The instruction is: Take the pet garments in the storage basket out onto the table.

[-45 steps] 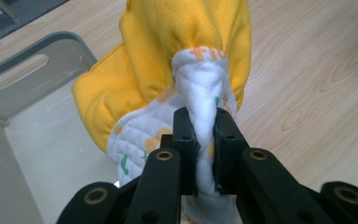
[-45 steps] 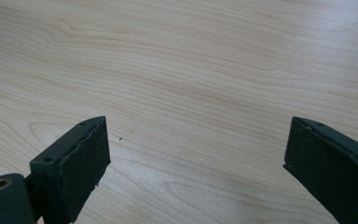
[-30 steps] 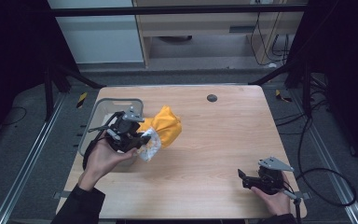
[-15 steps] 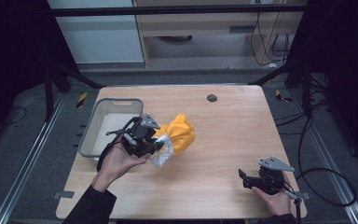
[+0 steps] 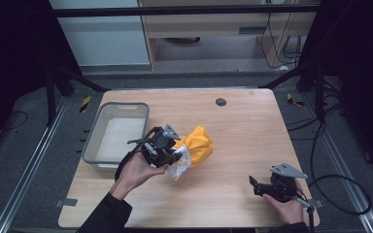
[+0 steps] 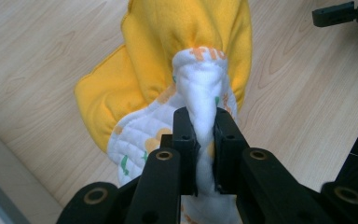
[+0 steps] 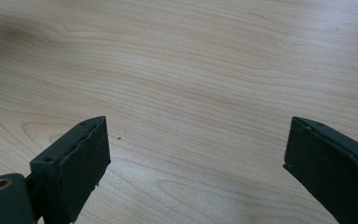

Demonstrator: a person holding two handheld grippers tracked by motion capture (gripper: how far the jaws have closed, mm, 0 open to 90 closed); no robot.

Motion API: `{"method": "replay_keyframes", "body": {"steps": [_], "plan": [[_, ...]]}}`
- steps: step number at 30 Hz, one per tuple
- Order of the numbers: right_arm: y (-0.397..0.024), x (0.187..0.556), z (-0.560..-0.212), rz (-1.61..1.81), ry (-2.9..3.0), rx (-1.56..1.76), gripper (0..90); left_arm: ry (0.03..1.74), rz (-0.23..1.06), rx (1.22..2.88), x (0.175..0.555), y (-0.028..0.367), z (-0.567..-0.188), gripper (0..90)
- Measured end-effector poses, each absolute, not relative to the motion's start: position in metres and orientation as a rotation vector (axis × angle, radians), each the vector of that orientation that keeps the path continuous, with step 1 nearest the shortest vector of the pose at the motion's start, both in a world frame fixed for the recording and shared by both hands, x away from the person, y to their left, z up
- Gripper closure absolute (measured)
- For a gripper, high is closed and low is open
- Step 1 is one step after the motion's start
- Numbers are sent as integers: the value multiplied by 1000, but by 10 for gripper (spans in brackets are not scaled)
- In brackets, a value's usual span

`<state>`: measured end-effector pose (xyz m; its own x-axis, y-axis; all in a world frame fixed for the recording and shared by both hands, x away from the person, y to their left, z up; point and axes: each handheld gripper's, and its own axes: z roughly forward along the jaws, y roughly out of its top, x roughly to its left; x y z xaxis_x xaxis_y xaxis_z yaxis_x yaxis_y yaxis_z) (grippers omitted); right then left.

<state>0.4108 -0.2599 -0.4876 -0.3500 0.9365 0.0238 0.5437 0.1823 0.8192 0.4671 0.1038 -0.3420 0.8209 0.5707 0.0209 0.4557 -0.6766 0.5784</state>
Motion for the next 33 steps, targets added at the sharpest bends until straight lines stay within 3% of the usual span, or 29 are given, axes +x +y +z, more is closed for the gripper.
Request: {"method": "replay_keyframes", "body": {"steps": [33], "plan": [[-261,412,-489,1034,1965,1382,68,703,158,2473,467,73,-399,820]]}}
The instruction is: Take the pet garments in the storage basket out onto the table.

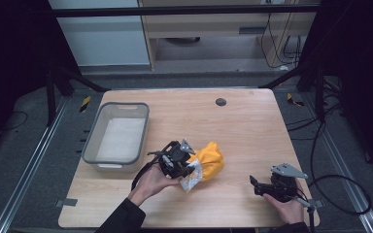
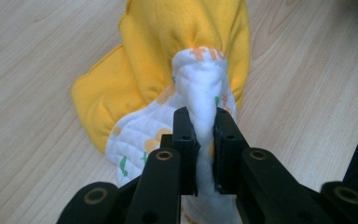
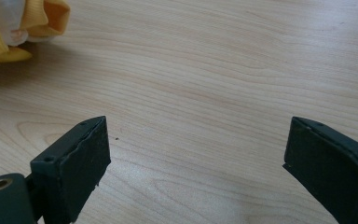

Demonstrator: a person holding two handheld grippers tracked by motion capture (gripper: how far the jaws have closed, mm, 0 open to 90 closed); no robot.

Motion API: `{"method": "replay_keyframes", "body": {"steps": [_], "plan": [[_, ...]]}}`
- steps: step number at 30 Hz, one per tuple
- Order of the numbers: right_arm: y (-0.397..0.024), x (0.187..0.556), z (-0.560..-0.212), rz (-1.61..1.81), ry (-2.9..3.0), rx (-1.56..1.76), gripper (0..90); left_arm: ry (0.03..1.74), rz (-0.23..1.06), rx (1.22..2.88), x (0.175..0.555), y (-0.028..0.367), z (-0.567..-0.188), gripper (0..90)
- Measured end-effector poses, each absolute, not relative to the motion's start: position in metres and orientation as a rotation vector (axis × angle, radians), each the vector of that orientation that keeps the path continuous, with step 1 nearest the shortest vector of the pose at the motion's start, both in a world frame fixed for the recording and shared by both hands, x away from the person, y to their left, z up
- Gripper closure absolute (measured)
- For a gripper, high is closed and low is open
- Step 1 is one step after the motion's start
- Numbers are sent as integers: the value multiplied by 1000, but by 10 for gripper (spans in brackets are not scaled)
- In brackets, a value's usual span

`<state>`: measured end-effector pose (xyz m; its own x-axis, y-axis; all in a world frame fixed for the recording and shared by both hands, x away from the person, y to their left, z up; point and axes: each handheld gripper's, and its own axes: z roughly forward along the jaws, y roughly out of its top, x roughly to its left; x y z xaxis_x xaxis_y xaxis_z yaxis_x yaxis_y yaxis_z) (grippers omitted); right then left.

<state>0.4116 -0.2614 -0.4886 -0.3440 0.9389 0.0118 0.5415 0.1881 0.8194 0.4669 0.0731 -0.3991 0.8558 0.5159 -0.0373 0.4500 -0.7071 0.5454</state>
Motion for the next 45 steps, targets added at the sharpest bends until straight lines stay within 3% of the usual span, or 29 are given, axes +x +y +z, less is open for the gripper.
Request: {"method": "replay_keyframes", "body": {"steps": [18,38,45], "plan": [[-261,412,-489,1031,1967,1376,67,699,122,2496,467,66,-423,767],[-261,412,-489,1030,1963,1368,65,677,200,2323,456,93,-401,375],[-261,412,-489,1035,1955,1373,64,708,256,2215,448,114,-399,287]]}}
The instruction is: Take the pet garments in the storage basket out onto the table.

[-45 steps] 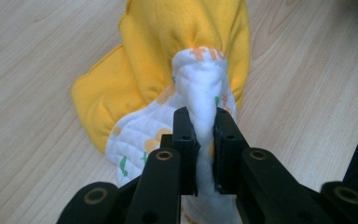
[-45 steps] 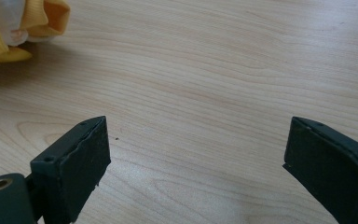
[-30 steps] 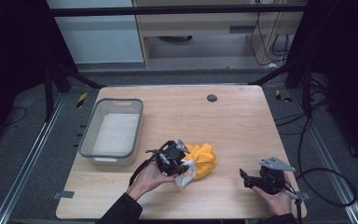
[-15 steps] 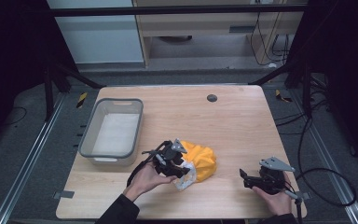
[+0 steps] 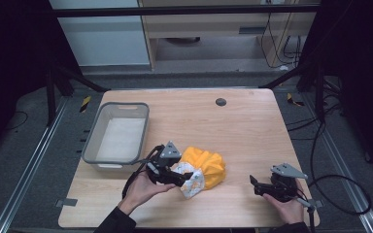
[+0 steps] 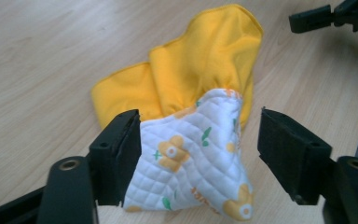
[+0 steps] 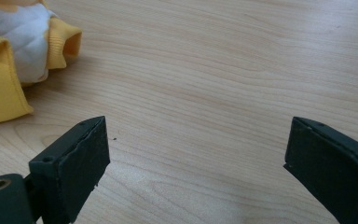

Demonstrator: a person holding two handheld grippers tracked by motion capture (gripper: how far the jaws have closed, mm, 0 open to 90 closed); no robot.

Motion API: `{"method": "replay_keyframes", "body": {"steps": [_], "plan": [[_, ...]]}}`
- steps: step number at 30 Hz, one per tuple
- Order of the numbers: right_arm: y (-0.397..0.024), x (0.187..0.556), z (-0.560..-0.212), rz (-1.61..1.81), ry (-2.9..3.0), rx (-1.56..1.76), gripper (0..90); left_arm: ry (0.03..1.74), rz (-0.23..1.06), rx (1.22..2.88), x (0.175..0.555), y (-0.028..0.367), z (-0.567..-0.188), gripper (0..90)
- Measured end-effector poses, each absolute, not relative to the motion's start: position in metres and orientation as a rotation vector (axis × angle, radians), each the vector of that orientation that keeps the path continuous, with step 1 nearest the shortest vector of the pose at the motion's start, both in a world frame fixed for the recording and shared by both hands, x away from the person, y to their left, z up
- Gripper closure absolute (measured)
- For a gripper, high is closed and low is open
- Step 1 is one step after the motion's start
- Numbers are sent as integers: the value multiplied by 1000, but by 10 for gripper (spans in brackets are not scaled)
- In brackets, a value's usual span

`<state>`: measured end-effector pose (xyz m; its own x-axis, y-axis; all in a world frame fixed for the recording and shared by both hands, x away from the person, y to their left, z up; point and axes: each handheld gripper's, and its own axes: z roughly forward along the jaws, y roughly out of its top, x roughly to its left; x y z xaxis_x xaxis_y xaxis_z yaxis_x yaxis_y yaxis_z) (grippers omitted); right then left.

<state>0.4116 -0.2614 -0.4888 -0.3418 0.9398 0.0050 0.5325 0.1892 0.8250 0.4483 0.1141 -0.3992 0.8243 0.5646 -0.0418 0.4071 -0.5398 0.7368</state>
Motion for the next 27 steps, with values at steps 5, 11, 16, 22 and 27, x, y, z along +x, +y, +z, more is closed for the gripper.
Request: {"method": "replay_keyframes", "body": {"steps": [5,11,16,22,27], "plan": [[-263,411,-488,1041,1943,1379,68,763,304,2139,441,138,-403,265],[-263,411,-489,1036,1945,1380,67,830,348,2079,432,165,-411,247],[-263,411,-490,1037,1945,1381,63,869,377,2054,420,187,-420,248],[-263,411,-490,1033,1948,1376,59,928,394,2028,412,209,-431,243],[-262,411,-491,1029,1948,1376,58,991,405,1994,404,229,-445,243]]}}
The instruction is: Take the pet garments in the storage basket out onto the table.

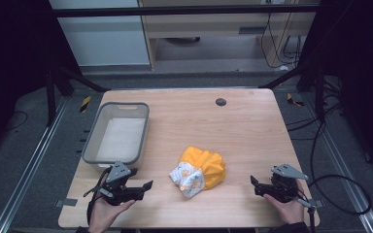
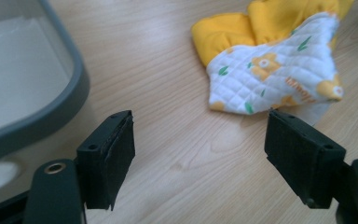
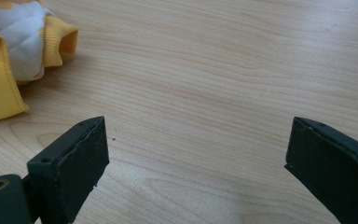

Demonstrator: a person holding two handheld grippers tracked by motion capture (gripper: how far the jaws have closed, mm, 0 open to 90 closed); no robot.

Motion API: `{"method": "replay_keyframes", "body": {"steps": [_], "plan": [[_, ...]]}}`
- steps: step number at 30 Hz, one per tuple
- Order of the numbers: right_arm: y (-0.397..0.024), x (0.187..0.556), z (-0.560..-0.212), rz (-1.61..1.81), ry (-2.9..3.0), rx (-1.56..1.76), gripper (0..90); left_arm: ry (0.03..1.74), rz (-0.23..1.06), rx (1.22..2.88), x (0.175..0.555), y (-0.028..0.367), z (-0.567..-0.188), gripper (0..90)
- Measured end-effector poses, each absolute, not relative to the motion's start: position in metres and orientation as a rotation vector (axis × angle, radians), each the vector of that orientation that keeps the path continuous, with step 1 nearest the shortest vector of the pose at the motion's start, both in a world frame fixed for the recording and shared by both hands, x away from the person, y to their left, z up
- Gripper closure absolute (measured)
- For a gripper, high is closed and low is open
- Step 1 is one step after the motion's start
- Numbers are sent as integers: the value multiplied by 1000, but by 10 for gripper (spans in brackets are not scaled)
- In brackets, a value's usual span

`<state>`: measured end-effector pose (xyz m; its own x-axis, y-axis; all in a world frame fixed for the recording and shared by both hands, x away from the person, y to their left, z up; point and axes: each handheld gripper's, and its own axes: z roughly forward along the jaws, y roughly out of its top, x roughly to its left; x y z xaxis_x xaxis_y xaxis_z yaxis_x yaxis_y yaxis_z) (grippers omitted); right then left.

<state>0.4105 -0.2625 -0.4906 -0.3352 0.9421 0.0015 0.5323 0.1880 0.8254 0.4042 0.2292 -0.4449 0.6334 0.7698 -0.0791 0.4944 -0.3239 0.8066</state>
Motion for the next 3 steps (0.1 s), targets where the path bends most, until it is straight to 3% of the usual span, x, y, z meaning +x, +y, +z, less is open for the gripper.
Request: {"method": "replay_keyframes", "body": {"steps": [3], "plan": [[-262,411,-491,1029,1951,1373,58,1009,403,1988,403,235,-447,240]]}}
